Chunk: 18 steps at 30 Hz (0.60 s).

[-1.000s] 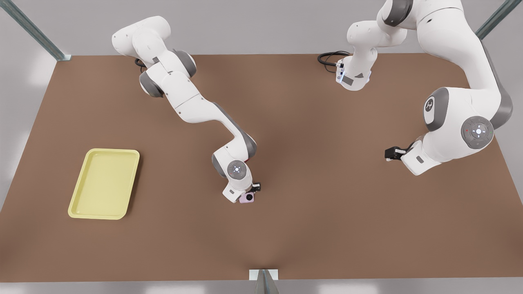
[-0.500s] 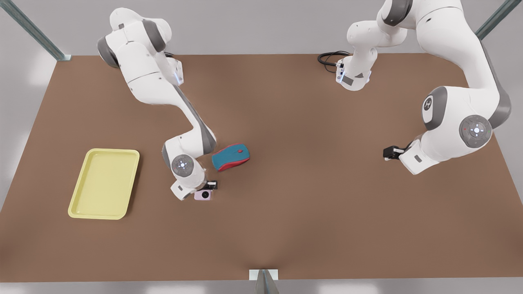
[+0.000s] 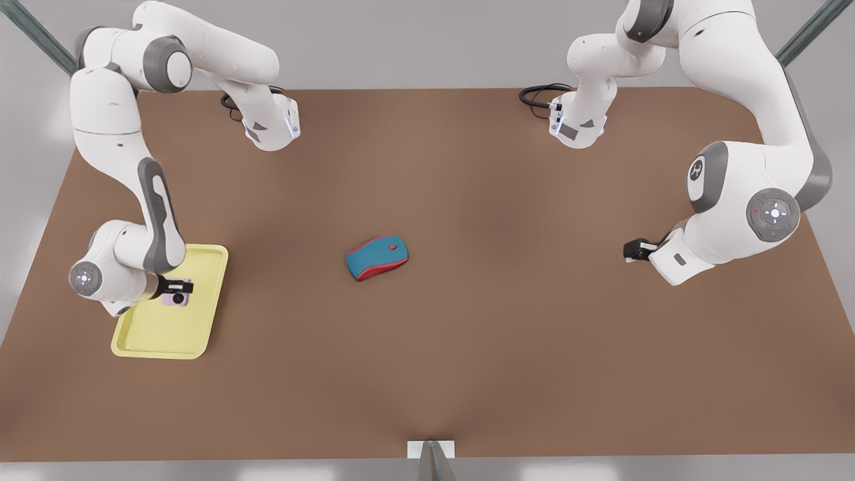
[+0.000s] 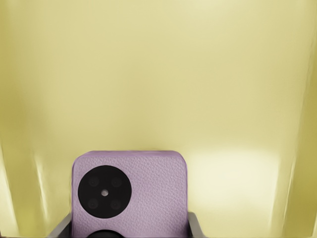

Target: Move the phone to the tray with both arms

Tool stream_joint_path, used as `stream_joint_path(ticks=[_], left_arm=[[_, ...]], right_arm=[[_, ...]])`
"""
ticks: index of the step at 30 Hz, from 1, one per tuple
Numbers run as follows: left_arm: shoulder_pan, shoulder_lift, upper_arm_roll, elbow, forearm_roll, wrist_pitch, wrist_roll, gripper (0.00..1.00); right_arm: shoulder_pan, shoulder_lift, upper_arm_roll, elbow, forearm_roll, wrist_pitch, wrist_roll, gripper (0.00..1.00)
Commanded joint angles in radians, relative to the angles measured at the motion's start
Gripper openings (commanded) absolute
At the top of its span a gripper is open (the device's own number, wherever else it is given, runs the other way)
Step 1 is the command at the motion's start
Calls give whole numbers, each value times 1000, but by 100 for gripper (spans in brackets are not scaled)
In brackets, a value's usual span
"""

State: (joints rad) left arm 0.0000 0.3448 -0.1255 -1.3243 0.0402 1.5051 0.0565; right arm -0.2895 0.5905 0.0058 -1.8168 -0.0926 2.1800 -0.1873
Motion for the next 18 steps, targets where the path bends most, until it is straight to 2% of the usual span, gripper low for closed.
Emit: stream_joint_path(ticks=[1,2,3,7,9,12,14,16,18], left_arm=[[0,-1,0,0,1,0,-4,100],[0,0,0,0,1,0,-4,100],[0,0,0,0,1,0,-4,100],[0,0,0,0,1,0,-4,100],[0,-1,0,0,3,0,-6,100],[0,-7,1,0,4,0,-7,100],[0,-12,3,17,6,-2,-93,100],[0,-21,3,30,7,-5,-109,100],[-1,-29,1,31,6,-3,-149,100]], right_arm=[[-5,17,-6,-1,-1,61,-675,85],[-5,29,-23,-2,-1,95,-698,84],[-5,28,-24,-2,-1,95,-698,100],[1,-17,-24,-13,-1,78,-690,100],[64,-127,-23,-10,1,-9,-646,100],[216,-331,-21,-12,1,-203,-269,100],[216,-438,29,-30,47,-253,-112,100],[213,-512,79,62,42,-442,78,100],[202,-541,65,203,42,-537,94,100]])
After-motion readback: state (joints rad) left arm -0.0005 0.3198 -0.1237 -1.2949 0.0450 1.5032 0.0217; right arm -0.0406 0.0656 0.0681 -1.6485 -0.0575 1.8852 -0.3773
